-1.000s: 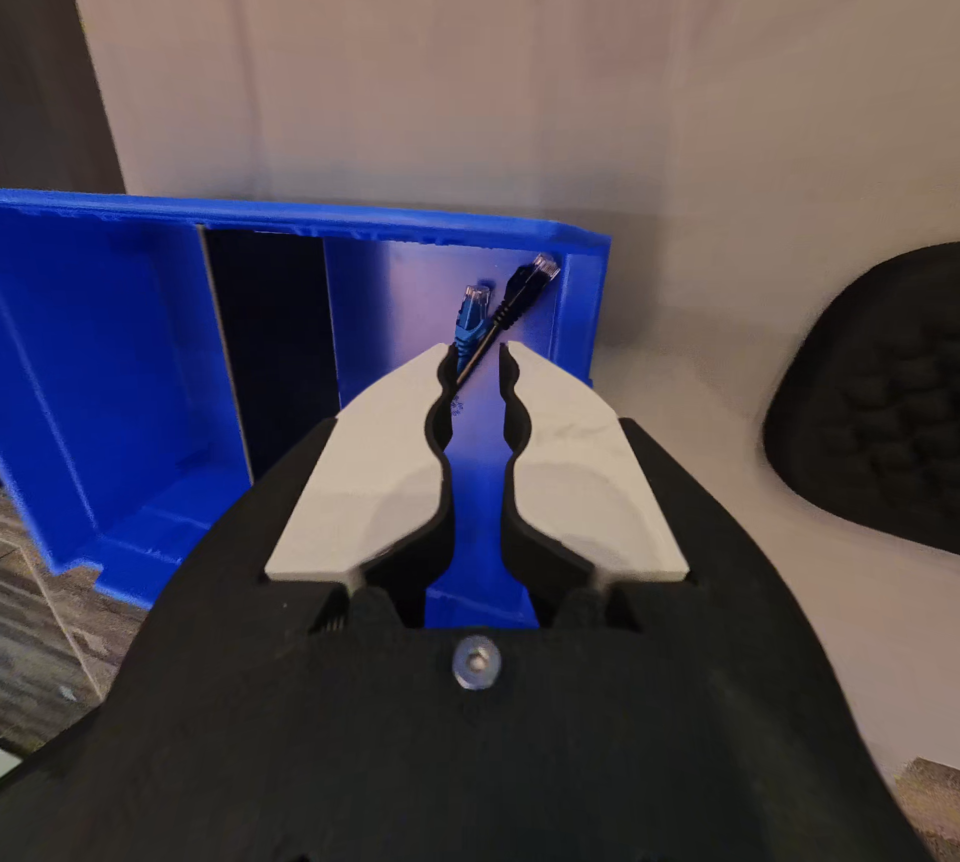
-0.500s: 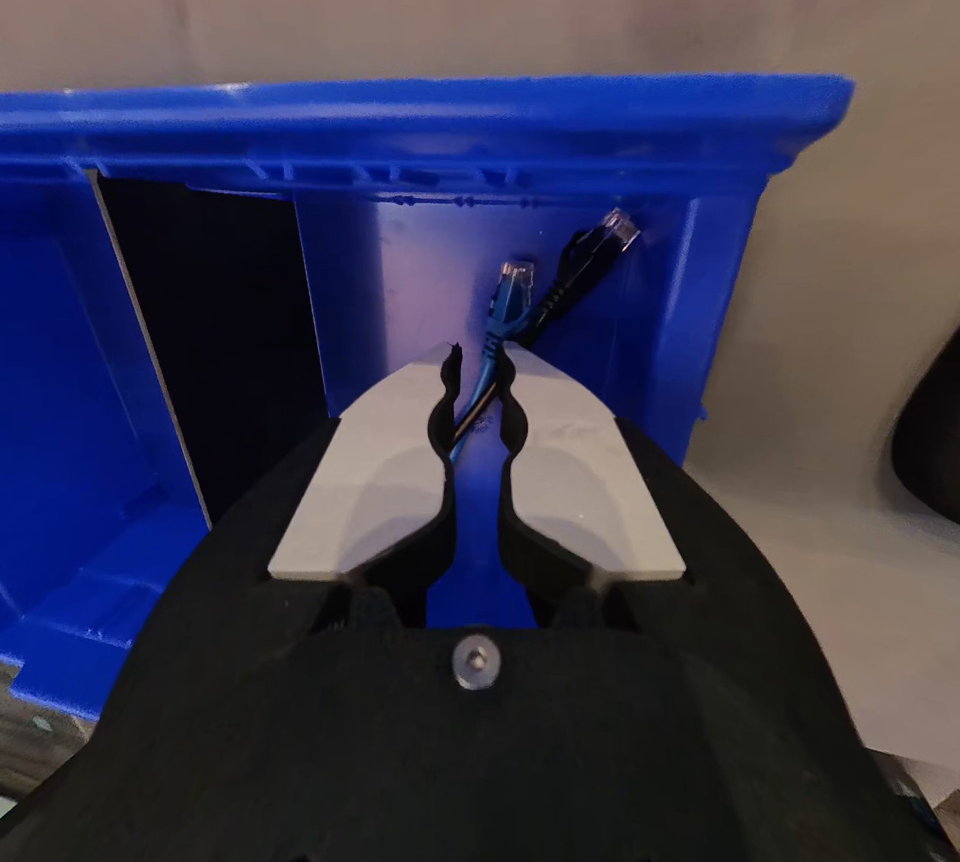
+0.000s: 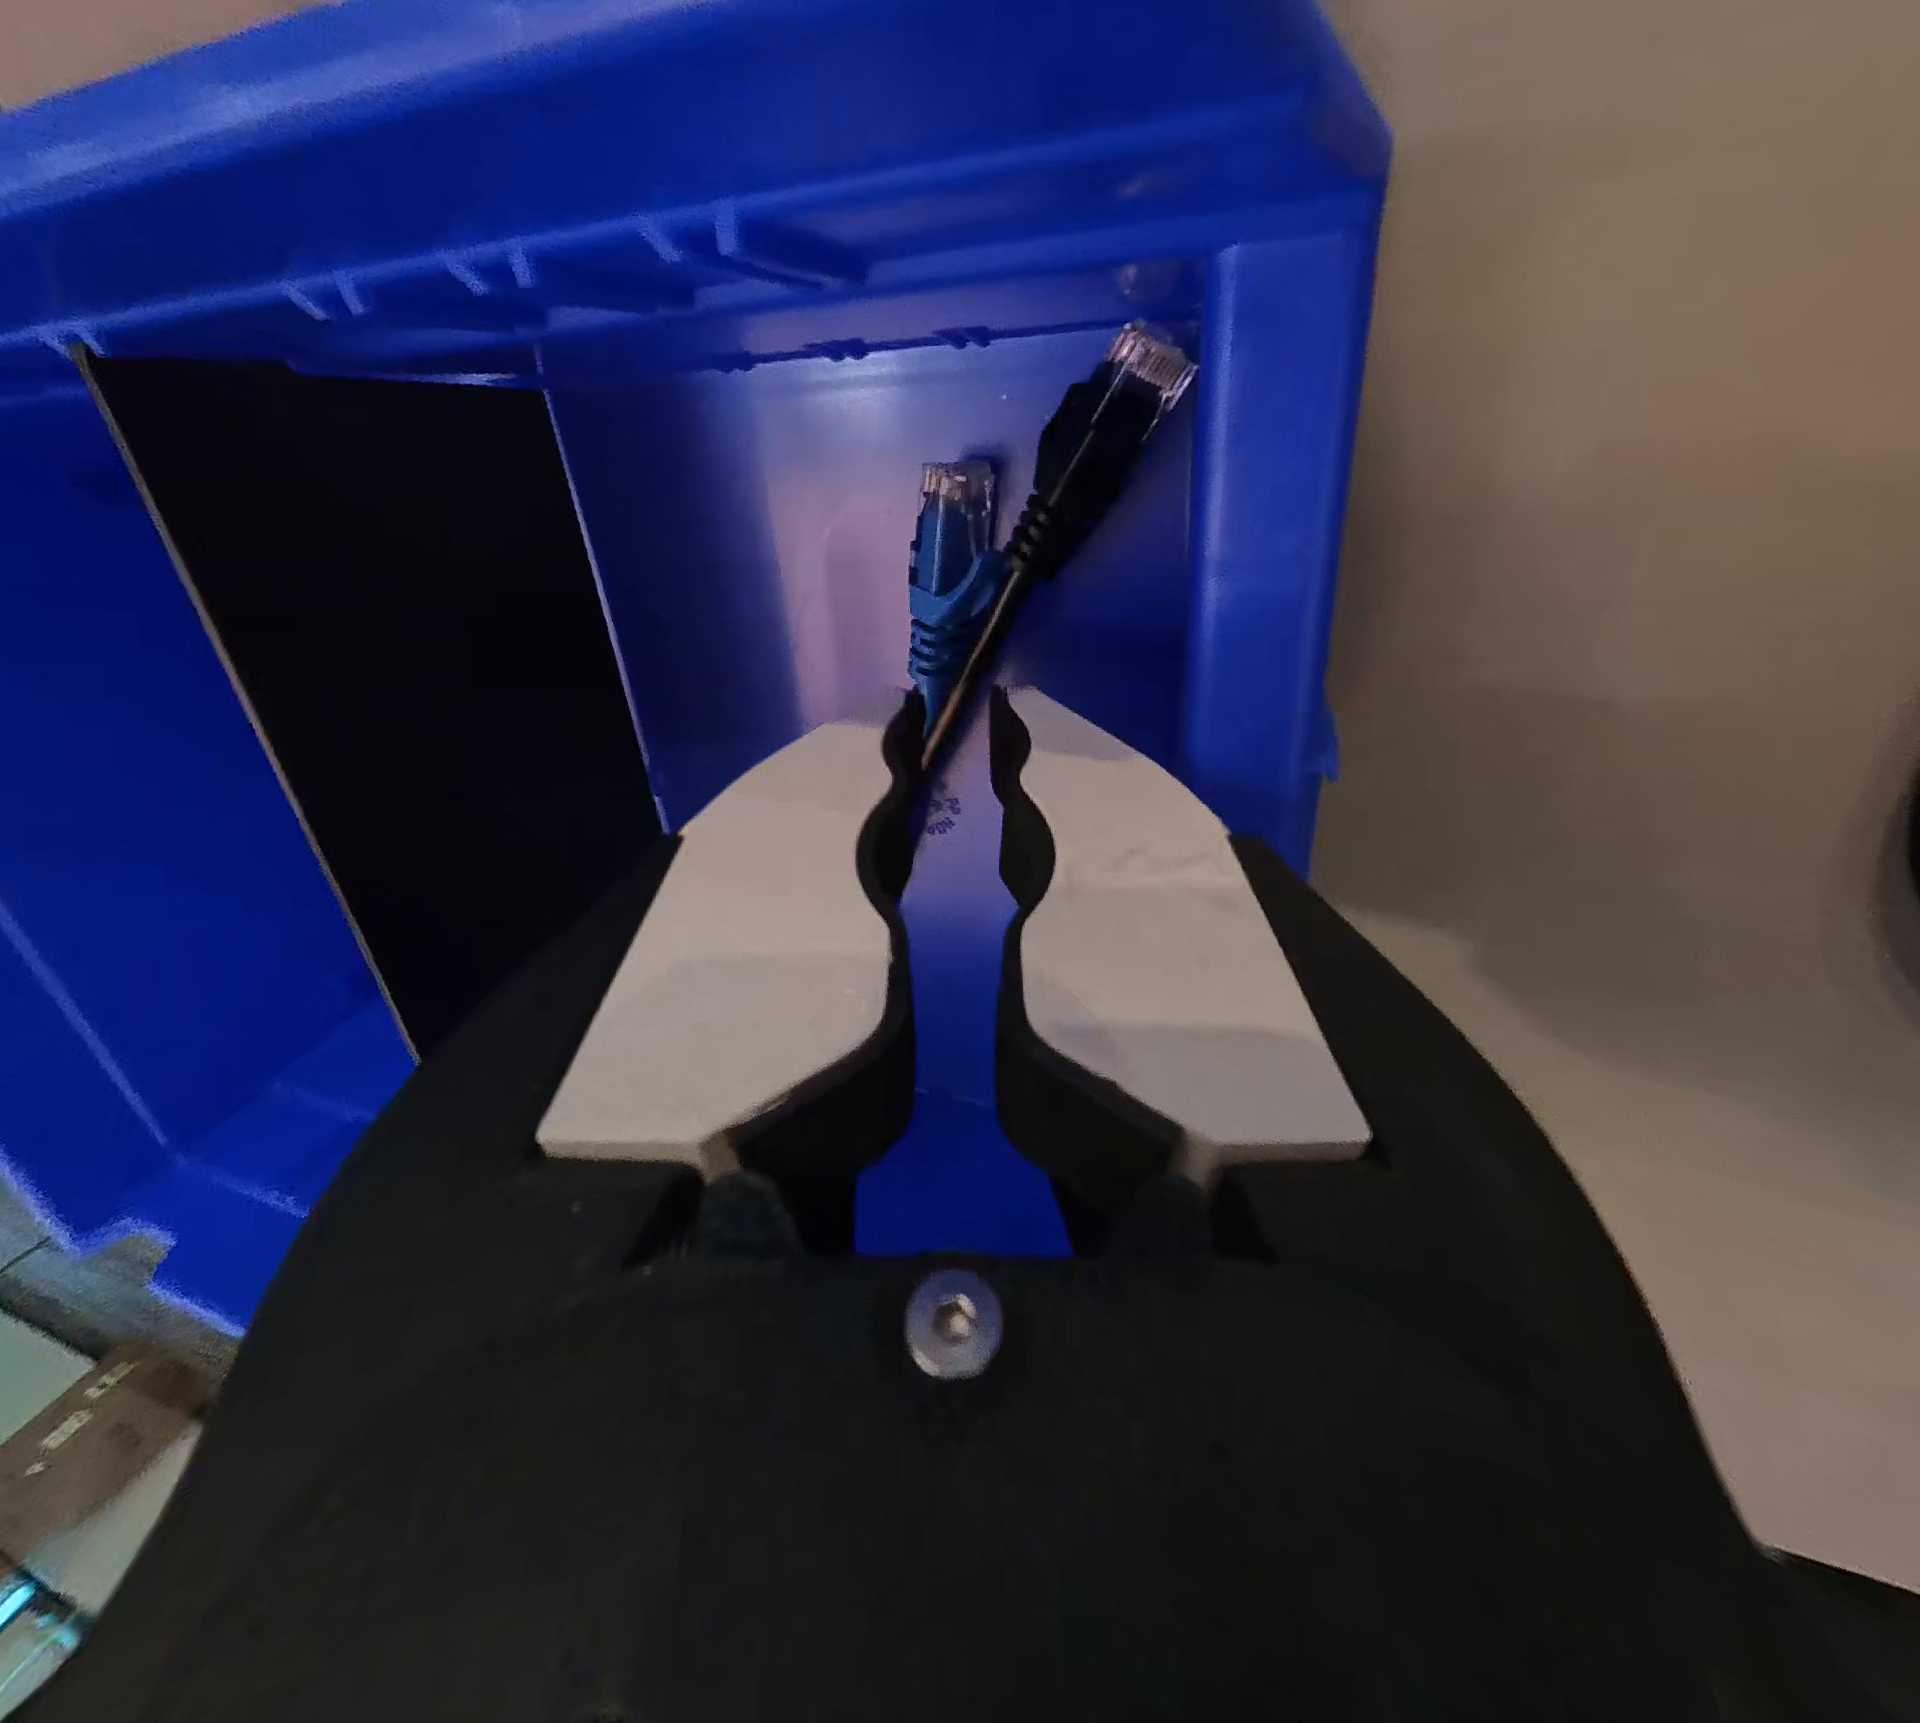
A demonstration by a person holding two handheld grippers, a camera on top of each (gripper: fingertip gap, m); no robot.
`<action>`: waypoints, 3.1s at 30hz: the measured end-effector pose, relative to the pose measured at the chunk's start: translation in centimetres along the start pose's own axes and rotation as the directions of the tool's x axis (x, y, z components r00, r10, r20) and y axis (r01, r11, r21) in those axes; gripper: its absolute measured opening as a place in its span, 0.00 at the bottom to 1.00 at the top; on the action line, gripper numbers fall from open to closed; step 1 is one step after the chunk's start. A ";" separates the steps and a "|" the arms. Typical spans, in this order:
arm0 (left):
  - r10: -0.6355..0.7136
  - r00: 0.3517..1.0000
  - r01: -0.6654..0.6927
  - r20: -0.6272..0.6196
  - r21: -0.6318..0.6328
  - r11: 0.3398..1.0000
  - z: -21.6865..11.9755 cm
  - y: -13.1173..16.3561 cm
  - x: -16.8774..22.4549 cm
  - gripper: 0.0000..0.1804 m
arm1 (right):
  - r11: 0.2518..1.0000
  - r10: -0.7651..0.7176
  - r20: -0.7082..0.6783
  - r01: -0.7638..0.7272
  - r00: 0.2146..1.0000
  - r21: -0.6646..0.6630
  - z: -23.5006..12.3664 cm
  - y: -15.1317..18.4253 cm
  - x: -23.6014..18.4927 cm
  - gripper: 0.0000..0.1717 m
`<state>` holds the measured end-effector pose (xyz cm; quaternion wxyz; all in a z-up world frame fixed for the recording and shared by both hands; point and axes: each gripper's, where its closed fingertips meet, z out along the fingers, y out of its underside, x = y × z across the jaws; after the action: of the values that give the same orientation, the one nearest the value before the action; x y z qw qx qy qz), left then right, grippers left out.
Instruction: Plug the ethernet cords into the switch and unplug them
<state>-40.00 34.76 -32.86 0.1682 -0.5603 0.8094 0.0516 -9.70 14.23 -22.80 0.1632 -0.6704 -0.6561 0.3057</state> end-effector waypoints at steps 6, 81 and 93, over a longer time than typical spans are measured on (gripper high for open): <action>0.010 1.000 -0.010 -0.015 -0.017 1.000 1.0 0.4 -0.1 0.02 | 1.000 0.003 0.002 -0.003 1.000 0.003 0.3 -0.2 0.0 0.47; -0.226 0.892 0.278 0.392 -0.080 0.957 -1.6 -21.6 1.9 0.03 | 0.993 0.032 -0.135 -0.016 0.990 0.117 -3.5 4.6 -5.1 0.46; -0.203 0.890 0.262 0.407 -0.093 0.961 0.4 -22.6 6.5 0.25 | 0.986 0.022 -0.144 0.003 0.989 0.166 -4.3 5.9 -6.0 0.47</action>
<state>-21.02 20.84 -33.03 0.2911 -0.6420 0.6801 0.2016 -2.10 8.61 -22.00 0.2644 -0.6781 -0.6115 0.3103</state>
